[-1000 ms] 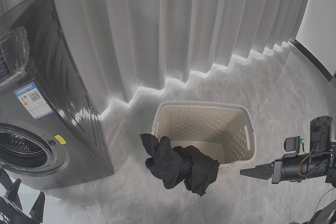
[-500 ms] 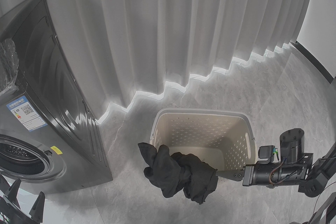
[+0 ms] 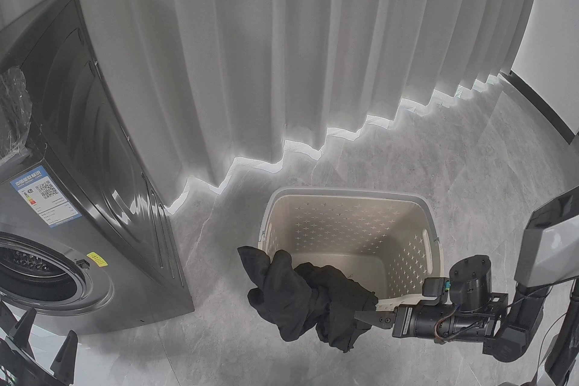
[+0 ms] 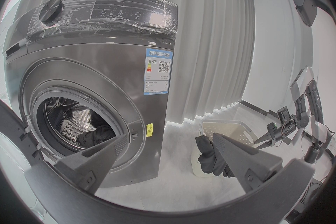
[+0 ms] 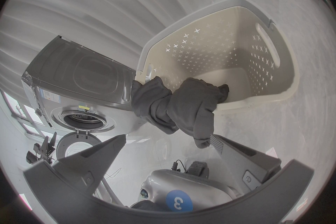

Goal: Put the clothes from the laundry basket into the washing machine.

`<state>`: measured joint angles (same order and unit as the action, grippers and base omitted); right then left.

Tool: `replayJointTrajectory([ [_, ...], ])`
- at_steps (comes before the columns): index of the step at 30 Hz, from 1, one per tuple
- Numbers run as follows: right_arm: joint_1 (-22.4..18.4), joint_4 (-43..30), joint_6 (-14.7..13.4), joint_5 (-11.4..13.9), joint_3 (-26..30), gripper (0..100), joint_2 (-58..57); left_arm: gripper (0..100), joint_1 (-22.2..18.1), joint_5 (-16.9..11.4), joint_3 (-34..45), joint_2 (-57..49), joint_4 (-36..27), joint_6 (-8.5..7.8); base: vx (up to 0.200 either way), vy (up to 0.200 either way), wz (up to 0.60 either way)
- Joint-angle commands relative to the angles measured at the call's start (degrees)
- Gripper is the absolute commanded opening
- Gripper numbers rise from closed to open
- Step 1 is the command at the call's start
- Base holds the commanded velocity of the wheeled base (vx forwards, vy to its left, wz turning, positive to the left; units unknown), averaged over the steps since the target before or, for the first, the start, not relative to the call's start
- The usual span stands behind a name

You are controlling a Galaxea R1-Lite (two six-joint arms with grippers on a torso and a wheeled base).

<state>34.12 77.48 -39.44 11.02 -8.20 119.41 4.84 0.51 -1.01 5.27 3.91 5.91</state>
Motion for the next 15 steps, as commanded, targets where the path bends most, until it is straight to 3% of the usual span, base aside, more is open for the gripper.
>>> replayJointTrajectory([
  [1,0.2,8.7,-0.6,-0.5,2.5,100,10.1,100,0.0,0.0,1.0,0.1,0.0,0.06,0.0,0.0,0.0],
  [3,0.1,11.7,-1.1,-0.6,2.4,100,13.8,100,0.0,0.0,1.0,0.1,0.0,0.15,0.0,0.0,0.0],
  [15,-0.5,11.4,-1.7,-2.8,-1.5,100,15.9,100,0.0,0.0,1.0,0.1,0.0,0.15,0.0,0.0,0.0],
])
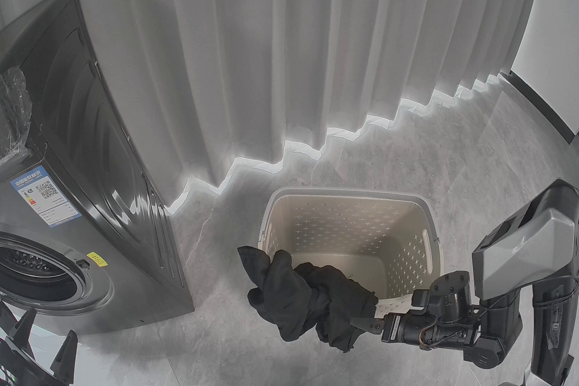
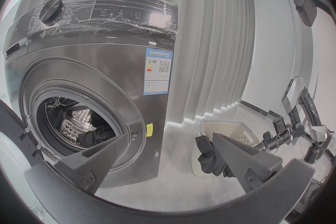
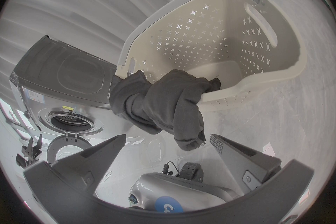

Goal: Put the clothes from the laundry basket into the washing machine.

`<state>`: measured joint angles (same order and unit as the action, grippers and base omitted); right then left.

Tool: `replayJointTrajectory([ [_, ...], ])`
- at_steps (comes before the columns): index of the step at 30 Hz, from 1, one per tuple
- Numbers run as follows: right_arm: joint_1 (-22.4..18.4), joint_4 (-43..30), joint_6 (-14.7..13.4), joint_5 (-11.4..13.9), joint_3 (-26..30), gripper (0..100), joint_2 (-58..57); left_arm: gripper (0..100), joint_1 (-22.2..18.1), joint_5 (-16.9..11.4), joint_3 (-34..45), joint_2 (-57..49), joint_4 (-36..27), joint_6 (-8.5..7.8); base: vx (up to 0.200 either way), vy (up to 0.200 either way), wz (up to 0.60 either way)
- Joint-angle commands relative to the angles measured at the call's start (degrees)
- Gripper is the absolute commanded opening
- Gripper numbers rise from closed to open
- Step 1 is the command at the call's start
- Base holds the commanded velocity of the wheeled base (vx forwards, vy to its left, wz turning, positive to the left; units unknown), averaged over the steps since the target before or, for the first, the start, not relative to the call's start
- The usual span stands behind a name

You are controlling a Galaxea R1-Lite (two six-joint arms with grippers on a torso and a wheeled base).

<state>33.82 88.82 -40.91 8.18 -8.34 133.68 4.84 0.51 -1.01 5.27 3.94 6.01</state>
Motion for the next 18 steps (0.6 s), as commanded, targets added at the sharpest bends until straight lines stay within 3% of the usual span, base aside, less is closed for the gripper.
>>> replayJointTrajectory([
  [1,-0.2,0.0,-0.6,0.0,-1.7,100,2.1,100,0.0,0.0,1.0,0.1,0.0,0.05,0.0,0.0,0.0],
  [18,-1.9,0.0,-1.0,-0.1,-8.6,100,6.1,100,0.0,0.0,1.0,0.1,0.0,0.14,0.0,0.0,0.0],
])
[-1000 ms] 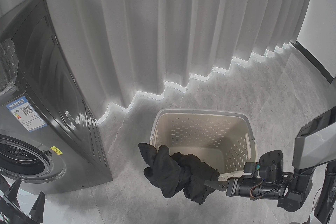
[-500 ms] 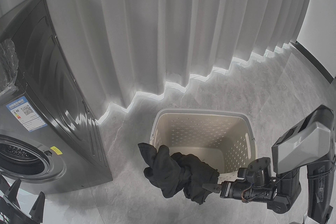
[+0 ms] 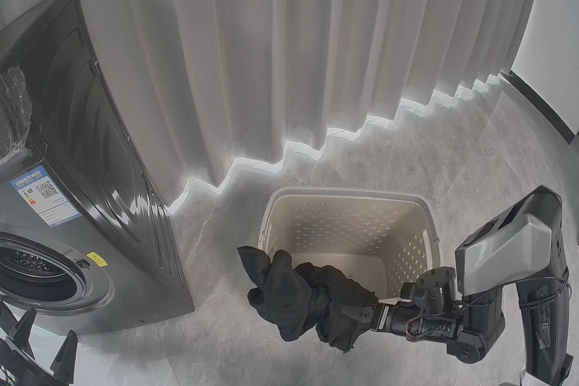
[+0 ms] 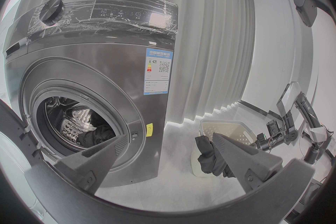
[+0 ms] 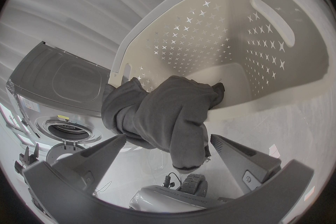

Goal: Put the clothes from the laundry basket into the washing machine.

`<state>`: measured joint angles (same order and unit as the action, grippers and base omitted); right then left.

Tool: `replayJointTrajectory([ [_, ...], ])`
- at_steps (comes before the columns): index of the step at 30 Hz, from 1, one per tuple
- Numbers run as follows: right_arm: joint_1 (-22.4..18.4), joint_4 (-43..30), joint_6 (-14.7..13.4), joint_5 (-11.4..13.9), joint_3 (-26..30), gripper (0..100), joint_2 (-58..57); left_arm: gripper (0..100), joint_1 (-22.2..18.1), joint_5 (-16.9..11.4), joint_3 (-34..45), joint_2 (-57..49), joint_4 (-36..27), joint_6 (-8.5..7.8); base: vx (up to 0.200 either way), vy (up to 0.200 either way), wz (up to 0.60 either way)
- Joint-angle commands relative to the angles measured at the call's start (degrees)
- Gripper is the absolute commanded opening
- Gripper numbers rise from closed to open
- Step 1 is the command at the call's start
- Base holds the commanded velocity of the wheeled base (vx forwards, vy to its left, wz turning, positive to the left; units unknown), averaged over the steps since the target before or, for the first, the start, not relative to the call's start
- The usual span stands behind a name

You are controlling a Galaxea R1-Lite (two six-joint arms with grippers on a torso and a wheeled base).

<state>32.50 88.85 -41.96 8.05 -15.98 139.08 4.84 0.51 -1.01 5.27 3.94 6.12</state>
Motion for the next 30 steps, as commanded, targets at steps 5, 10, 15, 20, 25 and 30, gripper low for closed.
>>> replayJointTrajectory([
  [5,-1.7,0.0,0.3,0.0,-3.0,100,2.0,100,0.0,0.0,1.0,0.1,0.0,0.03,0.0,0.0,0.0],
  [10,-1.9,0.0,0.2,0.1,-4.1,0,2.5,100,0.0,0.0,1.0,0.1,0.0,0.03,0.0,0.0,0.0],
  [15,-1.4,-0.1,0.1,0.2,-3.9,0,2.6,100,0.0,0.0,1.0,0.1,0.0,0.38,0.0,0.0,0.0],
  [20,-1.2,-0.1,0.1,0.4,-3.1,0,2.2,100,0.0,0.0,1.0,0.1,0.0,0.38,0.0,0.0,0.0],
  [25,-0.7,0.0,0.3,0.4,-1.1,0,-0.6,100,0.0,0.0,1.0,0.1,0.0,0.47,0.0,0.0,0.0],
  [30,0.9,0.1,0.5,0.1,2.6,0,-8.2,100,0.0,0.0,1.0,0.1,0.0,0.47,0.0,0.0,0.0],
])
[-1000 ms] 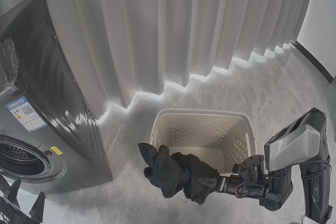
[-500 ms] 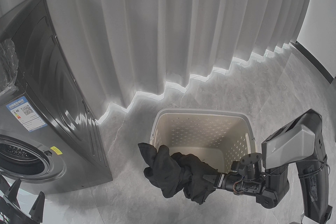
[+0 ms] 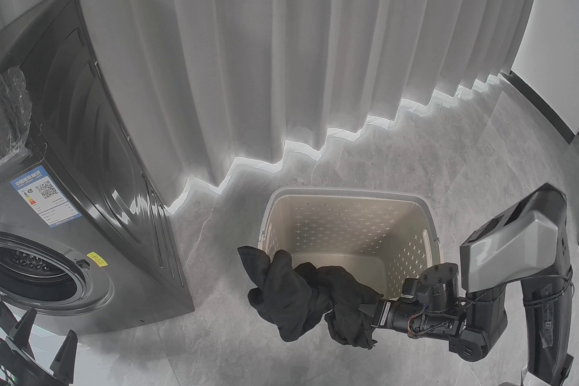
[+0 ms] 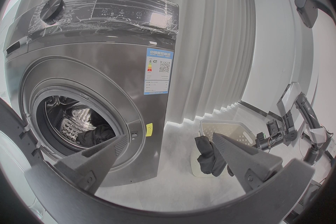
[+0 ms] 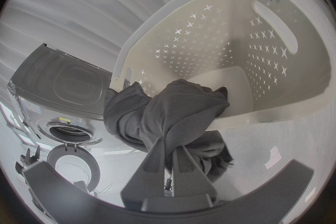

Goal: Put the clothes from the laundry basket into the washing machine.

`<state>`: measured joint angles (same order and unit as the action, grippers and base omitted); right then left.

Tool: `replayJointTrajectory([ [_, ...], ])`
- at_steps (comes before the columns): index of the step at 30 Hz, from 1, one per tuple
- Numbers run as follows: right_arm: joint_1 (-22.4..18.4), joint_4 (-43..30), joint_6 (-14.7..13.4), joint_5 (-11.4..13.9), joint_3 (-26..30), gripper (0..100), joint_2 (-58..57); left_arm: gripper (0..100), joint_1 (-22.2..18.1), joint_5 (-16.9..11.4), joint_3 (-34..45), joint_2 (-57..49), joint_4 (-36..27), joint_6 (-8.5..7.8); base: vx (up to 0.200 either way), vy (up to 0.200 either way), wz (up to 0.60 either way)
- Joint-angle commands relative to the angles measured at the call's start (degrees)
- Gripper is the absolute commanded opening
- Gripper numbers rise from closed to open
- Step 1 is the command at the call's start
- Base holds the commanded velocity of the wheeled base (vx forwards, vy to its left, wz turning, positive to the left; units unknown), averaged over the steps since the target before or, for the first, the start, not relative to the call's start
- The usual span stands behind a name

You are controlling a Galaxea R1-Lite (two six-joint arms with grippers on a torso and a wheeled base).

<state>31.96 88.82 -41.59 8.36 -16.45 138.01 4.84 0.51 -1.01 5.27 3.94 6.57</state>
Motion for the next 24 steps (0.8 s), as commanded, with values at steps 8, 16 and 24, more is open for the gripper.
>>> replayJointTrajectory([
  [8,3.5,-0.1,1.1,0.0,9.1,0,-25.9,100,0.0,0.0,1.0,0.1,0.0,-0.15,0.0,0.0,0.0],
  [16,3.7,-0.1,1.1,0.1,9.3,0,-35.5,100,0.0,0.2,1.0,0.1,0.0,-0.42,0.0,0.0,0.0],
  [24,4.3,-0.1,10.5,3.9,8.8,0,-35.9,100,0.0,0.1,1.0,0.1,0.0,0.02,0.0,0.0,0.0],
])
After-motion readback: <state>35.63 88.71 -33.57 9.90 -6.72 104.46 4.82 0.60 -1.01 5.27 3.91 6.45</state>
